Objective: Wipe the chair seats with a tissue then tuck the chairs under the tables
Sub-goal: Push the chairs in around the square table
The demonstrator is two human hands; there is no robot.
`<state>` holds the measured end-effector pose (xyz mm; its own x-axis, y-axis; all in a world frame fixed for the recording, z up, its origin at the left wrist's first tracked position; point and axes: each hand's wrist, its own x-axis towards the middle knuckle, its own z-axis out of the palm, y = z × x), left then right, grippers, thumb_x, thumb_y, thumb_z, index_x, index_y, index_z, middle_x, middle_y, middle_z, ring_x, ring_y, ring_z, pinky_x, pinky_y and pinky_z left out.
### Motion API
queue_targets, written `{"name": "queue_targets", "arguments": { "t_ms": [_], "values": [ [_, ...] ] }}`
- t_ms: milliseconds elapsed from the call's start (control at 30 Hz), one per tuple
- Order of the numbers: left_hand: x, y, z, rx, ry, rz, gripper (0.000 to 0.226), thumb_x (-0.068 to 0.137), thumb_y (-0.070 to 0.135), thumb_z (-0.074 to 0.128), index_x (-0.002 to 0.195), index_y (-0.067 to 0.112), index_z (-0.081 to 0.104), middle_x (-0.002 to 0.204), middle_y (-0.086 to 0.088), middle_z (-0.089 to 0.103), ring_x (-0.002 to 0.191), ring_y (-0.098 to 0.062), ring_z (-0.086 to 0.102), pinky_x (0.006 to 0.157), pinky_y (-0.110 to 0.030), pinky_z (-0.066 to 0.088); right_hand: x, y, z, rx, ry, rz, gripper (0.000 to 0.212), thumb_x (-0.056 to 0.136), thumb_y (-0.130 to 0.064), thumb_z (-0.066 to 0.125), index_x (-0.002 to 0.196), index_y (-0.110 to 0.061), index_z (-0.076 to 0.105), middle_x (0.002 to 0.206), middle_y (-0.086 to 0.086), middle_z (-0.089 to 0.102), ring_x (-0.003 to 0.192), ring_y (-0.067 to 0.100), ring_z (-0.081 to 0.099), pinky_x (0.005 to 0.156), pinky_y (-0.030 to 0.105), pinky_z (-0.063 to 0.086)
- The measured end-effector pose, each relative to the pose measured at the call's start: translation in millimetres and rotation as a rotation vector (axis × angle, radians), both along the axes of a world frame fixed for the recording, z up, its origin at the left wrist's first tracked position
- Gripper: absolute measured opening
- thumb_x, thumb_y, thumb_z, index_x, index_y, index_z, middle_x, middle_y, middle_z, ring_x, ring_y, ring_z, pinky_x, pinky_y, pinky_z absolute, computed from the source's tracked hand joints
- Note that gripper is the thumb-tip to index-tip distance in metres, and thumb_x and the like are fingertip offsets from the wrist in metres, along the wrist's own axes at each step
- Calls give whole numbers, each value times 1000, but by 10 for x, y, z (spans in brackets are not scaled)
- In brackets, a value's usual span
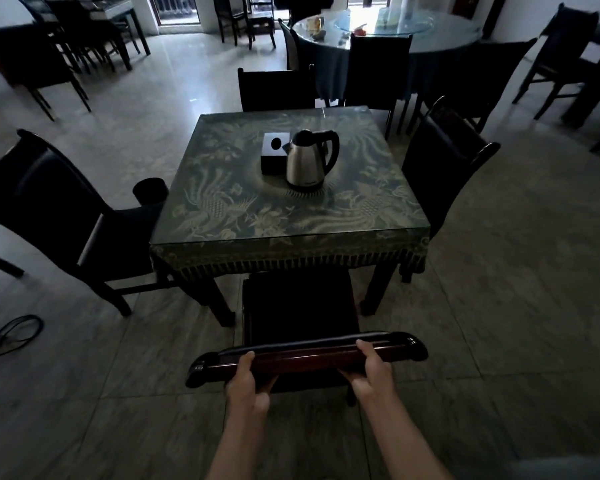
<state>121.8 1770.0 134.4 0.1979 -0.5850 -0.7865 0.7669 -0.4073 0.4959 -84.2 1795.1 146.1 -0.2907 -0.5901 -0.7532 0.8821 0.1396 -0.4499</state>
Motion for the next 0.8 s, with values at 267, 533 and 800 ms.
{"name": "queue_targets", "arguments": {
  "t_ms": [267,533,800],
  "values": [
    [-57,-427,30,4,-4,15,50,89,9,63,137,3,49,133,-24,56,119,-41,55,71,-53,51,-73,-440,-37,-20,-16,6,49,86,3,62,131,-10,49,128,26,58,103,42,62,74,62,53],
    [-128,-756,100,-9,-7,-11,47,90,9,63,135,3,50,129,-24,58,117,-40,57,76,-54,51,-123,-810,-30,-21,-10,23,51,88,1,60,136,-8,44,130,27,57,107,43,60,80,64,50],
    [-178,-1038,143,4,-47,2,49,92,9,61,138,2,47,127,-24,58,113,-38,56,68,-50,51,-153,-1059,-1,-4,-19,65,40,88,-1,63,126,-9,50,127,26,58,109,43,59,77,61,52]
  ]
}}
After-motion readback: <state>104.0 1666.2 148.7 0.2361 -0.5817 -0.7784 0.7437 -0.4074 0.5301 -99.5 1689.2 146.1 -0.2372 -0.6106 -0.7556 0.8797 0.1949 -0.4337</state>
